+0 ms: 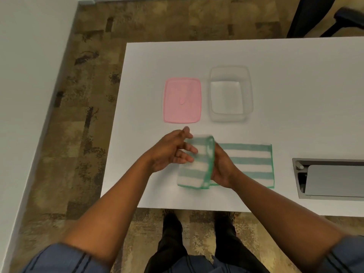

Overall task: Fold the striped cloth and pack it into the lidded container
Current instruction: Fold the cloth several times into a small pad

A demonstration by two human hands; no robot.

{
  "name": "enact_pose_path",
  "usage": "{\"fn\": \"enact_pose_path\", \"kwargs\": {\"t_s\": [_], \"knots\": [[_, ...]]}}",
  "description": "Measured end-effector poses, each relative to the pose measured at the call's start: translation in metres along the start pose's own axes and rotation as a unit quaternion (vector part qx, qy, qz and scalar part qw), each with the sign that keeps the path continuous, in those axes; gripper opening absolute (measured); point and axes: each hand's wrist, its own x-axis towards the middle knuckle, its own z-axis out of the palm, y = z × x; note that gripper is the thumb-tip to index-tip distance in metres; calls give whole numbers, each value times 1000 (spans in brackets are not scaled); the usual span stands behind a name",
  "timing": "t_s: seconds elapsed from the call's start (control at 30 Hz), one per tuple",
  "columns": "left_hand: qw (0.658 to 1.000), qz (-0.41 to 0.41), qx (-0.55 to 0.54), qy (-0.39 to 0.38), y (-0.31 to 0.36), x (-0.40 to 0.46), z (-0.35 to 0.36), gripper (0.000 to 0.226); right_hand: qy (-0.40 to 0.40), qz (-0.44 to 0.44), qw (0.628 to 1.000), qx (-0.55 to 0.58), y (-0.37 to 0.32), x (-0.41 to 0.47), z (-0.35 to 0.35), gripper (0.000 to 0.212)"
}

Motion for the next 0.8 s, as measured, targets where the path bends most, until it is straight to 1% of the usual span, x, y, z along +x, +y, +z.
{"fn": "enact_pose_path", "kwargs": {"t_s": [0.03,0.07,0.1,0.13,0.17,0.23,0.27,0.3,0.4,0.47,0.53,0.57,0.67,0.8], "knots": [[999,22,-6,44,-3,7,6,51,-25,3,999,43,-3,-4,-6,86],[993,47,16,108,-7,14,11,40,-34,3,997,75,-6,-8,-13,91],[981,77,64,168,-13,21,13,27,-34,3,995,92,-9,-11,-21,94],[965,106,130,203,-22,27,14,17,-30,2,995,93,-11,-15,-27,93],[947,130,210,206,-31,33,15,19,-22,0,996,82,-13,-18,-33,87],[902,174,352,178,-43,45,17,34,-6,10,999,52,-16,-22,-43,72],[883,190,395,167,-43,50,18,39,3,19,999,35,-18,-24,-45,68],[875,202,414,151,-40,56,24,42,15,25,999,21,-21,-26,-52,64],[882,204,416,90,-22,73,37,51,36,38,999,3,-27,-32,-68,50],[883,189,424,61,-13,85,43,45,51,41,998,7,-31,-35,-80,44],[882,164,439,44,-10,98,46,37,72,39,997,5,-35,-39,-93,43],[880,147,451,39,-8,104,46,37,83,37,996,1,-36,-40,-97,44],[854,120,506,15,-9,121,48,51,123,31,992,-10,-38,-46,-118,48],[817,139,560,-13,-16,135,54,54,166,23,986,-11,-41,-52,-147,48]]}}
